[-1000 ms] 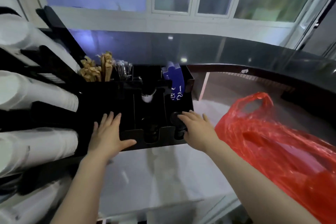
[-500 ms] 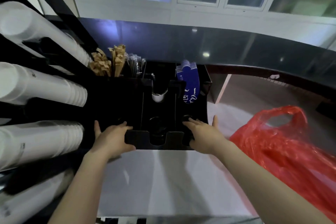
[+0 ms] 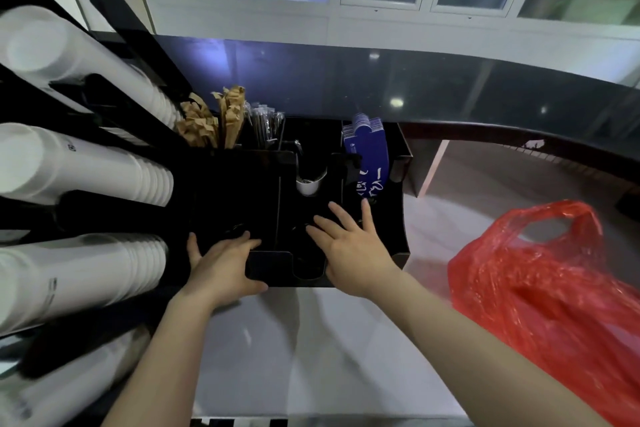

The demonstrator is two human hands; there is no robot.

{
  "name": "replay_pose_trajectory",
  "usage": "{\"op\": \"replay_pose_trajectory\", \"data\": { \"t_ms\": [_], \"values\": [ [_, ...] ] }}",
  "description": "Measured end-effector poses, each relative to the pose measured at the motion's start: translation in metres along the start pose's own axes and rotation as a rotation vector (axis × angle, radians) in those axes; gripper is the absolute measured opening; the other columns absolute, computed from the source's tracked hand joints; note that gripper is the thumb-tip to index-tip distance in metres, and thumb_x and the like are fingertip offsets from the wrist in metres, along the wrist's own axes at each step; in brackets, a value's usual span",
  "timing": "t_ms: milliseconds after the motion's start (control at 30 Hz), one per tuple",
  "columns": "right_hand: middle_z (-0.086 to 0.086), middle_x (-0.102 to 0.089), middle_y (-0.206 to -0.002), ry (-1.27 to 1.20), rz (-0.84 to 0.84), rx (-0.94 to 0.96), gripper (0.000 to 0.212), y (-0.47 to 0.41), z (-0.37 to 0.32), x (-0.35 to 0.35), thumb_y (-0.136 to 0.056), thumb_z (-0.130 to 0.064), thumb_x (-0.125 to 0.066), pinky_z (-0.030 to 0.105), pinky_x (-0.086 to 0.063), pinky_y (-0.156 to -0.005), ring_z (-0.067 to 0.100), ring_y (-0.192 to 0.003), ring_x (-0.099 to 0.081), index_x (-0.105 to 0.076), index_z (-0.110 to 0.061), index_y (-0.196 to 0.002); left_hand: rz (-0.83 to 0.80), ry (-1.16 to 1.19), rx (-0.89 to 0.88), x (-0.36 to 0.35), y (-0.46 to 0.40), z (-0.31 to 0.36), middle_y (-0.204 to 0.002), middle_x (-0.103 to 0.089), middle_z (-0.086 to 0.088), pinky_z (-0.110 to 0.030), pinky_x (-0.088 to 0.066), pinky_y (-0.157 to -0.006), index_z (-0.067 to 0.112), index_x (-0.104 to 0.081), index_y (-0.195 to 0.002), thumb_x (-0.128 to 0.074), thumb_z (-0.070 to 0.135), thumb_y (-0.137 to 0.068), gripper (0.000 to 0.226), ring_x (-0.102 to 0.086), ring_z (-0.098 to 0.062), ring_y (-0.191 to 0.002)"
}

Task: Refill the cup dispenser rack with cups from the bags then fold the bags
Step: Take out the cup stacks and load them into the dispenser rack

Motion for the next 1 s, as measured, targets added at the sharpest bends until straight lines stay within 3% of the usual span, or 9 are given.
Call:
{"op": "replay_pose_trajectory", "data": {
  "t_ms": [67, 133, 367, 533, 767, 1000],
  "values": [
    [0.006, -0.025, -0.156, 0.087, -0.062, 0.006, 0.069, -0.003, -0.006, -0.006, -0.087, -0.023, -0.053, 0.064, 0.028, -0.098, 0.028, -0.148, 0.002, -0.026, -0.022, -0.150, 0.003, 0.008, -0.005, 0.001, 0.001, 0.000, -0.156, -0.024, 0.010, -0.056, 0.022, -0.104, 0.038, -0.031, -0.144, -0.067, 0.060, -0.069, 0.086, -0.023, -0.010, -0.142],
    [0.009, -0.035, -0.150, 0.116, -0.137, -0.022, 0.064, -0.003, -0.007, -0.013, -0.087, -0.023, -0.052, 0.067, 0.029, -0.094, 0.030, -0.147, -0.002, -0.032, -0.022, -0.148, 0.002, 0.009, -0.012, 0.002, 0.002, 0.001, -0.156, -0.024, 0.010, -0.057, 0.022, -0.105, 0.037, -0.031, -0.144, -0.067, 0.059, -0.070, 0.086, -0.023, -0.010, -0.142],
    [0.008, -0.050, -0.136, 0.147, -0.214, -0.085, 0.053, -0.002, -0.009, -0.017, -0.088, -0.022, -0.051, 0.071, 0.025, -0.094, 0.029, -0.145, -0.010, -0.045, -0.022, -0.140, 0.055, 0.074, -0.018, 0.009, 0.006, 0.004, -0.157, -0.021, 0.007, -0.057, 0.020, -0.106, 0.036, -0.016, -0.149, -0.067, 0.057, -0.073, 0.093, -0.020, -0.008, -0.143],
    [0.011, -0.045, -0.142, 0.176, -0.190, -0.111, 0.053, 0.001, -0.013, -0.020, -0.090, -0.022, -0.051, 0.069, 0.031, -0.088, 0.030, -0.145, -0.011, -0.042, -0.022, -0.142, 0.052, 0.158, -0.050, 0.011, 0.011, 0.012, -0.160, -0.010, 0.005, -0.057, 0.023, -0.105, 0.034, -0.008, -0.151, -0.068, 0.051, -0.077, 0.096, -0.005, -0.010, -0.146],
    [0.004, -0.019, -0.158, 0.020, -0.139, -0.138, 0.066, 0.008, -0.012, -0.018, -0.090, -0.031, -0.053, 0.069, 0.012, -0.106, 0.024, -0.148, -0.001, -0.027, -0.021, -0.150, 0.057, 0.210, -0.113, 0.017, 0.027, 0.033, -0.161, -0.001, 0.004, -0.046, 0.002, -0.117, 0.029, -0.005, -0.152, -0.062, 0.041, -0.087, 0.087, 0.002, -0.015, -0.147],
    [0.001, -0.025, -0.157, -0.153, -0.021, -0.191, 0.063, 0.032, -0.024, 0.005, -0.092, -0.025, -0.049, 0.063, 0.005, -0.112, 0.020, -0.148, -0.007, -0.027, -0.021, -0.150, 0.108, 0.227, -0.132, 0.035, 0.062, 0.043, -0.161, 0.002, 0.004, -0.039, -0.001, -0.117, 0.029, -0.003, -0.152, -0.059, 0.038, -0.090, 0.083, 0.003, -0.014, -0.147]
  ]
}}
Point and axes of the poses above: each hand's wrist, its own y-axis away from the middle knuckle, its own x-axis out of the back of the hand, z = x × y, the point moved 8 cm from there along -y, towards the middle knuckle
